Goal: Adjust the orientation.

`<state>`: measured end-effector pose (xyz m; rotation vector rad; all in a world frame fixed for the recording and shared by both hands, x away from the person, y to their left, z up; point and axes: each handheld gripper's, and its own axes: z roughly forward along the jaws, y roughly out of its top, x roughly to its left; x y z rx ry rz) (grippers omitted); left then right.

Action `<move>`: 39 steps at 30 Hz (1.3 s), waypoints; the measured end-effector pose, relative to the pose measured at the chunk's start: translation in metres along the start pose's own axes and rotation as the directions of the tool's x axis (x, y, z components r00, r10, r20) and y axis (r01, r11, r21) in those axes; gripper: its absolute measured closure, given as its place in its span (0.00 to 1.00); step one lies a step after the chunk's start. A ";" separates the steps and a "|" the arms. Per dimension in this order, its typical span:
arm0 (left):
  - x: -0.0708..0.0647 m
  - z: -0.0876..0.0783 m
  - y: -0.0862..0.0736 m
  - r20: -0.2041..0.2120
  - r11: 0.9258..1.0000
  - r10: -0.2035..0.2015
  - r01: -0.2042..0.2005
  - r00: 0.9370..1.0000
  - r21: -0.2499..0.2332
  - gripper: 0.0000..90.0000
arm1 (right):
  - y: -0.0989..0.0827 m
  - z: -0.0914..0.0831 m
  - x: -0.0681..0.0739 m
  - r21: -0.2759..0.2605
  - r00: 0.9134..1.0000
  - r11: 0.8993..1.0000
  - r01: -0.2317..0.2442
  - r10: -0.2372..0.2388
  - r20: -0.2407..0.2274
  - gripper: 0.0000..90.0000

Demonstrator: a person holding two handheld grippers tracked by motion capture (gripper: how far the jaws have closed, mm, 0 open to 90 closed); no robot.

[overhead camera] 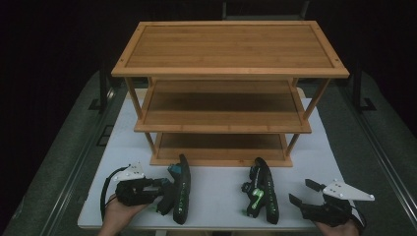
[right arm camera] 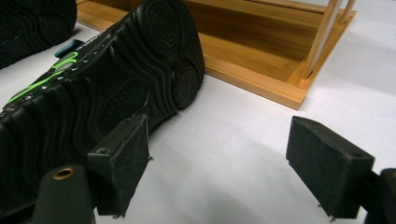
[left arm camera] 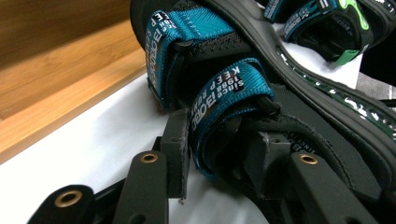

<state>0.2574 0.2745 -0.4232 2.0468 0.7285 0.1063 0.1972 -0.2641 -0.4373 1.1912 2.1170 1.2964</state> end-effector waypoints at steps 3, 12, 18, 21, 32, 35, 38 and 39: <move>-0.002 0.000 0.002 0.002 1.000 -0.001 0.001 1.000 -0.004 0.68 | 0.000 -0.001 0.000 0.000 1.000 1.000 0.001 -0.001 0.000 0.23; -0.007 0.002 0.011 0.014 1.000 0.013 -0.013 1.000 -0.026 0.69 | 0.000 -0.002 0.001 -0.003 1.000 1.000 0.005 -0.005 -0.004 0.24; -0.011 0.013 0.018 0.008 1.000 0.023 -0.023 1.000 -0.012 0.70 | 0.001 -0.003 0.002 -0.007 1.000 1.000 0.009 -0.009 -0.006 0.24; -0.011 0.017 0.020 0.018 1.000 0.018 -0.017 1.000 -0.014 0.70 | 0.001 -0.003 0.003 -0.011 1.000 1.000 0.009 -0.009 -0.009 0.24; -0.027 0.042 0.035 0.075 0.999 0.028 -0.026 0.997 -0.026 0.68 | 0.003 -0.006 0.005 -0.026 1.000 0.999 0.025 -0.025 -0.013 0.24; -0.031 0.047 0.039 0.076 0.999 0.040 -0.039 0.996 -0.021 0.68 | 0.004 -0.007 0.006 -0.026 1.000 0.999 0.024 -0.024 -0.017 0.24; -0.034 0.050 0.041 0.071 0.999 0.044 -0.043 0.997 -0.013 0.68 | 0.008 -0.009 0.009 -0.032 0.999 0.999 0.038 -0.039 -0.030 0.24; -0.034 0.050 0.042 0.069 0.999 0.046 -0.046 0.997 -0.010 0.68 | 0.009 -0.009 0.011 -0.035 0.999 0.999 0.039 -0.041 -0.036 0.25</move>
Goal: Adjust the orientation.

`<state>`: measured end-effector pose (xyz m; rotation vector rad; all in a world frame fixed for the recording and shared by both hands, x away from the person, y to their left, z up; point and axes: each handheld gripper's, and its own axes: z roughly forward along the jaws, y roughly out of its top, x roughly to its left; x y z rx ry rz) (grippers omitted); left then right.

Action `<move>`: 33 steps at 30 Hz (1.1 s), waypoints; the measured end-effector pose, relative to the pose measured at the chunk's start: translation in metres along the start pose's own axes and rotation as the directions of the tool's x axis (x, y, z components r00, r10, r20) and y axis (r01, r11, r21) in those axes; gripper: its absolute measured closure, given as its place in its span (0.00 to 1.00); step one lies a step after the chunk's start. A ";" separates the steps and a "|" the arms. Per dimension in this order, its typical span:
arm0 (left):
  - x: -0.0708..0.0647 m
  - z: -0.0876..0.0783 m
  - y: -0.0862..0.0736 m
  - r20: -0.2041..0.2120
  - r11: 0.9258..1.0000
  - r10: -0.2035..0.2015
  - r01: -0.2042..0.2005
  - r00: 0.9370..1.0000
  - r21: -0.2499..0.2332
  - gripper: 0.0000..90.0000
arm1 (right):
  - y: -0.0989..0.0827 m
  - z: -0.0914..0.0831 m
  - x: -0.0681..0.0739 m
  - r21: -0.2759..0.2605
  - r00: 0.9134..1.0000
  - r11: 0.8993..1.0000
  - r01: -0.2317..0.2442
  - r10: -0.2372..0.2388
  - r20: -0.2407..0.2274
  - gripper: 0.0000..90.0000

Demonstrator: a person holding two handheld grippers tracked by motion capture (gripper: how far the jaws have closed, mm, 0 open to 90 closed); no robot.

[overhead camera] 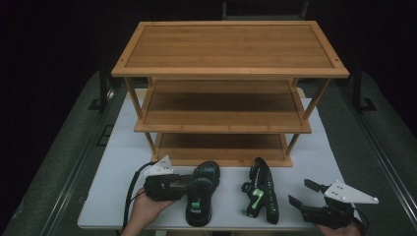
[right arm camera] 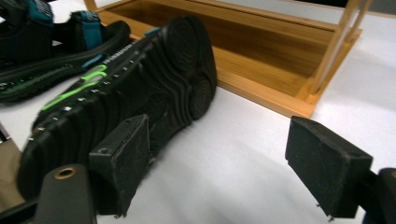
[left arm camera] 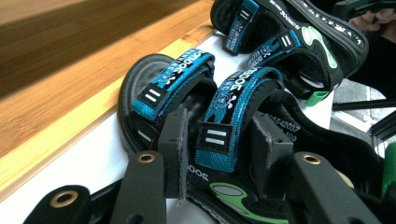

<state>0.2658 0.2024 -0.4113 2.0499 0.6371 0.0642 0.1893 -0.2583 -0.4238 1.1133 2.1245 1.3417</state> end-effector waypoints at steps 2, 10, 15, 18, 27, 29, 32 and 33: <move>-0.001 0.001 0.001 -0.001 1.000 0.001 -0.001 1.000 0.005 0.67 | 0.001 0.000 0.001 0.000 1.000 1.000 0.002 -0.002 -0.007 0.26; -0.003 0.003 0.003 -0.008 1.000 0.005 -0.005 1.000 0.012 0.67 | 0.020 -0.003 0.017 -0.036 0.994 0.998 0.047 -0.050 -0.100 0.45; -0.004 0.003 0.004 -0.010 1.000 0.005 -0.005 1.000 0.015 0.67 | 0.028 0.002 0.028 -0.031 0.984 0.995 0.093 -0.097 -0.151 0.64; -0.004 0.003 0.004 -0.013 1.000 0.004 -0.004 1.000 0.015 0.67 | 0.033 0.007 0.034 -0.026 0.978 0.992 0.121 -0.124 -0.170 0.75; -0.005 0.004 0.004 -0.015 1.000 0.004 -0.004 1.000 0.014 0.67 | 0.048 0.029 0.052 -0.007 0.959 0.980 0.200 -0.197 -0.204 0.93; -0.005 0.004 0.004 -0.014 1.000 0.003 -0.003 1.000 0.012 0.67 | 0.049 0.035 0.054 0.014 0.958 0.975 0.220 -0.213 -0.191 0.96; -0.005 0.004 0.004 -0.010 1.000 -0.002 0.002 1.000 0.009 0.67 | 0.048 0.039 0.055 0.035 0.960 0.972 0.230 -0.221 -0.173 0.99; -0.005 0.004 0.003 -0.010 1.000 -0.005 0.005 1.000 0.007 0.67 | 0.046 0.040 0.055 0.055 0.959 0.968 0.243 -0.232 -0.161 1.00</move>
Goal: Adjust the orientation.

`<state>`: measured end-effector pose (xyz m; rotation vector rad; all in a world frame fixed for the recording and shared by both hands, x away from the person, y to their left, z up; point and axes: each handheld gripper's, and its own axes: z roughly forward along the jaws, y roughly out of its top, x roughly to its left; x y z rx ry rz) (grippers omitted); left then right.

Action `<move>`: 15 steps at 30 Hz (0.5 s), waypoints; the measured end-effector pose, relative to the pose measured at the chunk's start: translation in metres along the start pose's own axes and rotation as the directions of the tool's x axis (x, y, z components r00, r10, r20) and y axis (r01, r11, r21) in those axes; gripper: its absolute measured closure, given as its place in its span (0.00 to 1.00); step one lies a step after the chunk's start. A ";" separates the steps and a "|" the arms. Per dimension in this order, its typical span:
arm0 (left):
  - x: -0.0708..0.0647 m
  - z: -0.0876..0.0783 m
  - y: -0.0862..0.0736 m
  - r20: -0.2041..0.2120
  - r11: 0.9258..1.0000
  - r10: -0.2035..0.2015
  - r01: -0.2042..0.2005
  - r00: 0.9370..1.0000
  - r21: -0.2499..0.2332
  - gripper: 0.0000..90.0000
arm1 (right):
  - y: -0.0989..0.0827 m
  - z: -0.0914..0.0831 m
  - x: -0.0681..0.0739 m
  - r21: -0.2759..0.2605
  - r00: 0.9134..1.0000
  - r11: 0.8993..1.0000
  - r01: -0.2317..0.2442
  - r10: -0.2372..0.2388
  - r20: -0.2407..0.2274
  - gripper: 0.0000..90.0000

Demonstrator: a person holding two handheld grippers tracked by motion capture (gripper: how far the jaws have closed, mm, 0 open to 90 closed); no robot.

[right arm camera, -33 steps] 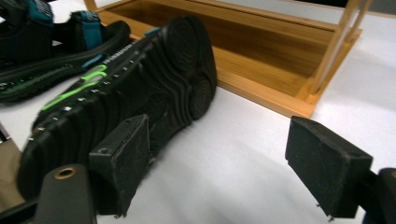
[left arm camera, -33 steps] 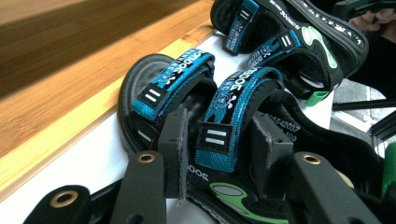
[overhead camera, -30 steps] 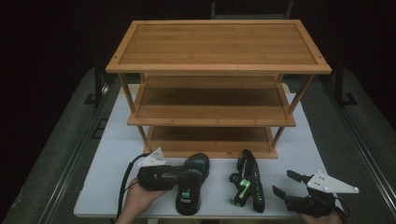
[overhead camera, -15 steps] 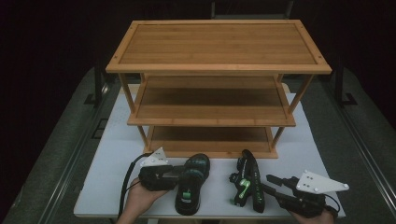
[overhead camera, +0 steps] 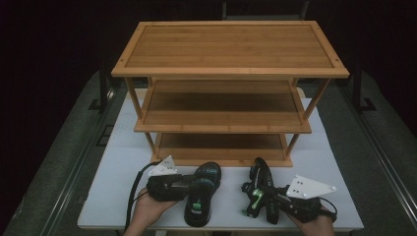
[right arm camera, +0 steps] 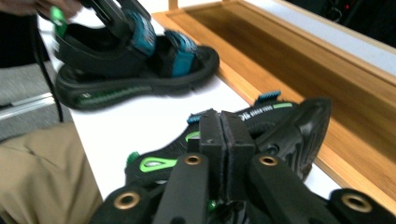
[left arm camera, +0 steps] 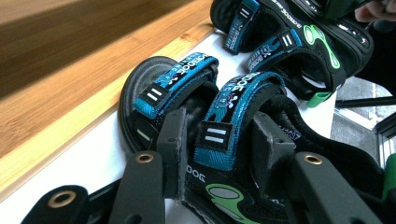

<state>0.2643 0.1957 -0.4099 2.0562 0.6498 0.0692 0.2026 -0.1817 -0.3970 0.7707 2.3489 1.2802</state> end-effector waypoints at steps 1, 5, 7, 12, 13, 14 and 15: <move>0.000 0.000 0.000 0.000 1.000 -0.001 0.001 1.000 -0.001 0.67 | -0.002 0.001 0.000 0.019 1.000 1.000 0.006 -0.006 0.017 1.00; 0.001 0.000 0.000 0.004 1.000 -0.004 0.004 1.000 -0.003 0.67 | -0.006 -0.006 -0.003 0.000 0.999 1.000 -0.016 0.016 0.040 1.00; 0.001 0.000 0.000 0.003 1.000 -0.005 0.005 1.000 -0.002 0.67 | -0.007 -0.007 -0.004 -0.001 0.999 1.000 -0.017 0.017 0.045 1.00; 0.000 0.000 0.000 0.003 1.000 -0.007 0.007 1.000 -0.004 0.66 | -0.012 -0.017 -0.011 -0.012 0.996 0.999 -0.052 0.053 0.069 1.00; 0.001 0.000 0.000 0.004 1.000 -0.007 0.007 1.000 -0.003 0.66 | -0.013 -0.019 -0.013 -0.012 0.995 0.998 -0.062 0.062 0.074 1.00; 0.001 0.000 0.000 0.005 1.000 -0.007 0.007 1.000 -0.003 0.66 | -0.016 -0.023 -0.015 -0.018 0.994 0.997 -0.076 0.077 0.083 0.99; 0.001 0.000 0.000 0.005 1.000 -0.008 0.008 1.000 -0.003 0.66 | -0.016 -0.023 -0.015 -0.018 0.994 0.997 -0.076 0.077 0.083 0.99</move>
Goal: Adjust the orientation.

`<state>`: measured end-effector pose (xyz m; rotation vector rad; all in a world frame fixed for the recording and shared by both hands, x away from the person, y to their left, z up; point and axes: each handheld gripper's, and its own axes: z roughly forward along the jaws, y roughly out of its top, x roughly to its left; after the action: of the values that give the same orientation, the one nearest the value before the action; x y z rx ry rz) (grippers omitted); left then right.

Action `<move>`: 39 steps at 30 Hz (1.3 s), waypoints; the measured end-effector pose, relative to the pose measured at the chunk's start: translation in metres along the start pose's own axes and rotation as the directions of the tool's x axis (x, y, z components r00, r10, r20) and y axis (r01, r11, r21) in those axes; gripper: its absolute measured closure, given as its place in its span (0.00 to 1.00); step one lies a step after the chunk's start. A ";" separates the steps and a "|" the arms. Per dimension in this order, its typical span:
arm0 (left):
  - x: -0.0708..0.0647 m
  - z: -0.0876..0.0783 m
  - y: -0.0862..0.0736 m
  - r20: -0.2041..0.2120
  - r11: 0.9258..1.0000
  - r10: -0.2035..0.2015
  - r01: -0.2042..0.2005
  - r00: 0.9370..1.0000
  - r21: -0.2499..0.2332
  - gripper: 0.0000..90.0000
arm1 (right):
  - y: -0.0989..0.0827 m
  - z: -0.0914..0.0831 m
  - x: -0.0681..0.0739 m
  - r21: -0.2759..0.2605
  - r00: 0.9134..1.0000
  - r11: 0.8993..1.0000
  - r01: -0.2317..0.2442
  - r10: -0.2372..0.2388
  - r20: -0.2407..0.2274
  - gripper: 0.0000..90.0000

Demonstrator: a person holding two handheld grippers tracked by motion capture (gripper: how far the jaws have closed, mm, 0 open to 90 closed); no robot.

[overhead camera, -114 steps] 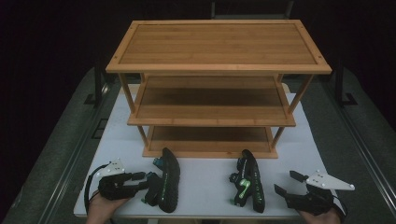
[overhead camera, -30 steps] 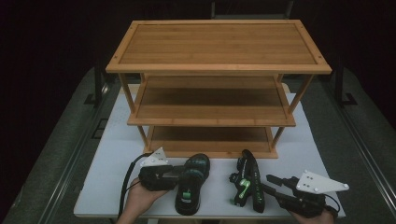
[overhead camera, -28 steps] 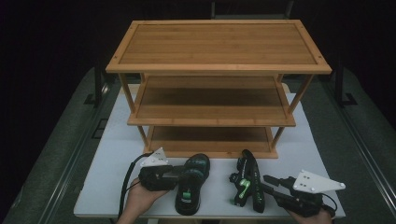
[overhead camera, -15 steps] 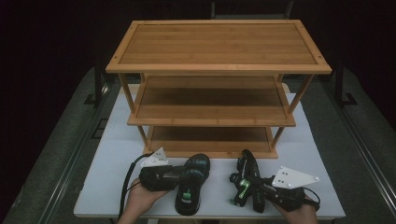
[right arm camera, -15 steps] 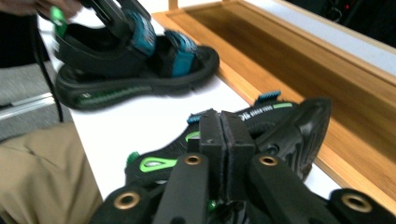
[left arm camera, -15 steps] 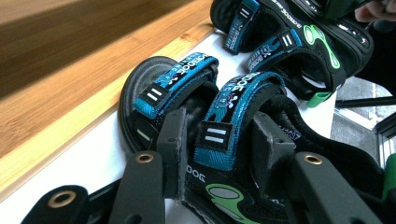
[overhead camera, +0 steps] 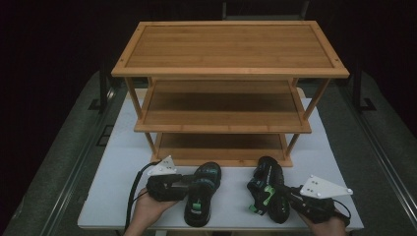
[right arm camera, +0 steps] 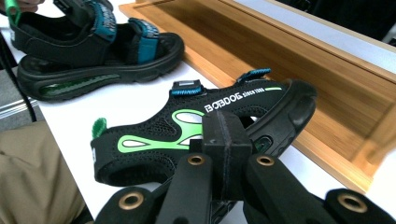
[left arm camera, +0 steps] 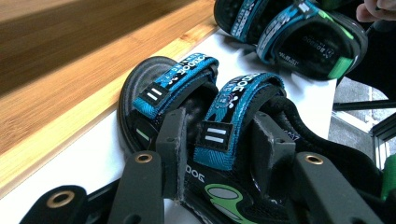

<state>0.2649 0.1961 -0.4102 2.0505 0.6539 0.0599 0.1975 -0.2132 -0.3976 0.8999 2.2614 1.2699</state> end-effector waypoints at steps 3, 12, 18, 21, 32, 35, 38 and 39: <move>0.000 0.000 0.000 -0.001 1.000 0.001 -0.001 1.000 0.001 0.66 | -0.004 -0.006 -0.005 0.000 1.000 1.000 -0.022 0.022 0.015 0.95; -0.001 0.001 0.001 -0.003 1.000 -0.002 0.002 1.000 0.005 0.66 | -0.029 -0.021 -0.025 0.006 0.991 0.992 -0.128 0.127 0.051 0.94; -0.002 0.001 0.002 -0.009 1.000 -0.001 0.002 1.000 0.009 0.66 | -0.046 -0.024 -0.037 0.019 0.978 0.980 -0.198 0.196 0.069 0.93; -0.002 0.001 0.002 -0.011 1.000 0.000 0.000 1.000 0.010 0.66 | -0.050 -0.024 -0.039 0.026 0.976 0.978 -0.209 0.206 0.073 0.92; -0.003 0.001 0.003 -0.022 1.000 0.010 -0.009 1.000 0.022 0.66 | -0.051 -0.036 -0.043 0.016 0.967 0.970 -0.241 0.239 0.085 0.80; -0.004 0.000 0.004 -0.028 1.000 0.012 -0.012 1.000 0.027 0.66 | -0.048 -0.038 -0.042 0.011 0.968 0.971 -0.237 0.235 0.082 0.78; -0.005 0.000 0.003 -0.032 0.999 0.016 -0.015 0.999 0.031 0.66 | -0.044 -0.040 -0.041 0.001 0.969 0.972 -0.236 0.235 0.075 0.77; -0.005 0.000 0.003 -0.032 0.999 0.016 -0.015 0.999 0.031 0.65 | -0.043 -0.040 -0.041 -0.003 0.970 0.972 -0.233 0.233 0.072 0.77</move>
<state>0.2619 0.1925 -0.4063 2.0882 0.6619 0.0925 0.1875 -0.2824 -0.4127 1.2229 2.1525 1.3051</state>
